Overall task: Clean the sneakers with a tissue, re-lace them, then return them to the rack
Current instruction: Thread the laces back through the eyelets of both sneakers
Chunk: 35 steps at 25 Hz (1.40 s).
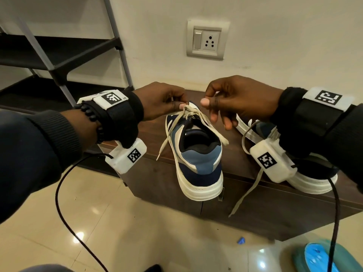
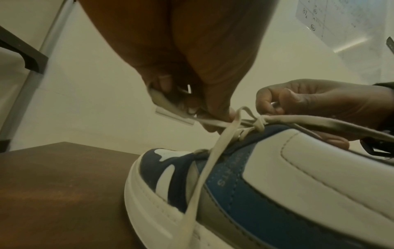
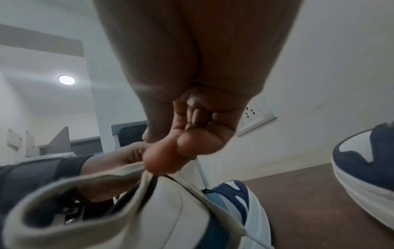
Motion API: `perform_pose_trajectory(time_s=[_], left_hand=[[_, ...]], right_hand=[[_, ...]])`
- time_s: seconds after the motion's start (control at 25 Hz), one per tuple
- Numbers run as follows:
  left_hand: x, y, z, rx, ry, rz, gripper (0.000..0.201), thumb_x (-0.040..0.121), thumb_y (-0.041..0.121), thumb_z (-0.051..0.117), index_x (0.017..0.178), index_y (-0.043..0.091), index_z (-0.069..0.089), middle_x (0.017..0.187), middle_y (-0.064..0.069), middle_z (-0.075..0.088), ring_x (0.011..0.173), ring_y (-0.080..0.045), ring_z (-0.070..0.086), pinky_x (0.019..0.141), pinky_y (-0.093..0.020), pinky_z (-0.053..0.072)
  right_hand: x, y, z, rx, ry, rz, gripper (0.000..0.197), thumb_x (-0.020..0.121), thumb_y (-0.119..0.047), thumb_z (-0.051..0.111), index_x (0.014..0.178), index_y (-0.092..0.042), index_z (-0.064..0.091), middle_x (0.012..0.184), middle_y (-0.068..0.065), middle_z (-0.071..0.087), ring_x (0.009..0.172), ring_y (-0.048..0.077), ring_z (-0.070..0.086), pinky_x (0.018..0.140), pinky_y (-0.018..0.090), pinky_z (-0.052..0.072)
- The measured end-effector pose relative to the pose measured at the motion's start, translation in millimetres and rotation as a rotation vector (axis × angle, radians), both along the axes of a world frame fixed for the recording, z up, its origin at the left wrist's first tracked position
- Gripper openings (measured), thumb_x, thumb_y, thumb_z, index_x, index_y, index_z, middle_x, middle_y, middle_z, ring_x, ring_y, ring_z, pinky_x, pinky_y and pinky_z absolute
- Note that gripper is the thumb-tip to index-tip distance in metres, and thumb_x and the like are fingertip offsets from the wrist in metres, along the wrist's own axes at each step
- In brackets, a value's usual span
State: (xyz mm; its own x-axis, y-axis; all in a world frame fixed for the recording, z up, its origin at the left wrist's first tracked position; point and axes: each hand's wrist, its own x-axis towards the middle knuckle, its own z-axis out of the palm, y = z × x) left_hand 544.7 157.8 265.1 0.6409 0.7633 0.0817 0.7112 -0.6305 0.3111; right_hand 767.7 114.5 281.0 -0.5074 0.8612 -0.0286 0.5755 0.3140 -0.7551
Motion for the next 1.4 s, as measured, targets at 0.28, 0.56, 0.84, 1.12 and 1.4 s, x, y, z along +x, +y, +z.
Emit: perform_pose_trajectory(time_s=[0.28, 0.56, 0.84, 1.12, 1.4], left_hand=[[-0.5, -1.5, 1.1, -0.027, -0.014, 0.001, 0.010, 0.094, 0.025, 0.056, 0.101, 0.026, 0.062, 0.080, 0.017, 0.058, 0.068, 0.005, 0.050, 0.063, -0.013, 0.036], [-1.9, -0.9, -0.2, -0.019, 0.014, -0.014, 0.010, 0.095, 0.026, 0.054, 0.101, 0.026, 0.062, 0.086, 0.012, 0.061, 0.074, 0.001, 0.051, 0.066, -0.018, 0.038], [-6.2, 4.3, -4.4, 0.020, 0.031, 0.007, 0.013, 0.096, 0.025, 0.054, 0.104, 0.021, 0.063, 0.091, 0.008, 0.062, 0.074, 0.003, 0.049, 0.068, -0.019, 0.037], [-7.0, 2.0, -8.9, 0.039, 0.047, -0.006, 0.009, 0.097, 0.025, 0.052, 0.099, 0.026, 0.061, 0.082, 0.016, 0.056, 0.072, 0.006, 0.047, 0.069, -0.019, 0.034], [-7.3, 1.2, -13.9, -0.006, 0.057, -0.043, 0.008, 0.097, 0.024, 0.050, 0.097, 0.027, 0.058, 0.089, 0.008, 0.061, 0.082, -0.011, 0.054, 0.081, -0.033, 0.046]], right_hand=[[-7.4, 0.9, 4.2, -0.002, -0.193, 0.058, 0.023, 0.084, -0.031, 0.066, 0.090, -0.009, 0.064, 0.068, 0.001, 0.066, 0.053, 0.011, 0.062, 0.052, 0.022, 0.050], [-6.4, 1.1, 13.7, -0.012, -0.213, 0.057, 0.021, 0.093, -0.027, 0.055, 0.086, -0.009, 0.062, 0.055, -0.005, 0.057, 0.051, 0.009, 0.055, 0.055, 0.023, 0.048], [4.0, -1.5, 11.9, 0.144, -0.347, -0.022, 0.015, 0.090, -0.021, 0.057, 0.081, -0.010, 0.061, 0.055, -0.002, 0.057, 0.042, 0.001, 0.048, 0.045, 0.007, 0.039], [9.8, -4.6, 15.9, 0.147, -0.352, 0.009, 0.013, 0.090, -0.014, 0.055, 0.079, -0.010, 0.059, 0.047, -0.009, 0.052, 0.040, 0.001, 0.045, 0.044, 0.007, 0.037], [24.3, -4.1, 6.6, 0.100, -0.403, 0.022, 0.019, 0.088, -0.013, 0.055, 0.070, -0.014, 0.056, 0.050, -0.011, 0.048, 0.045, 0.001, 0.041, 0.047, 0.010, 0.038]])
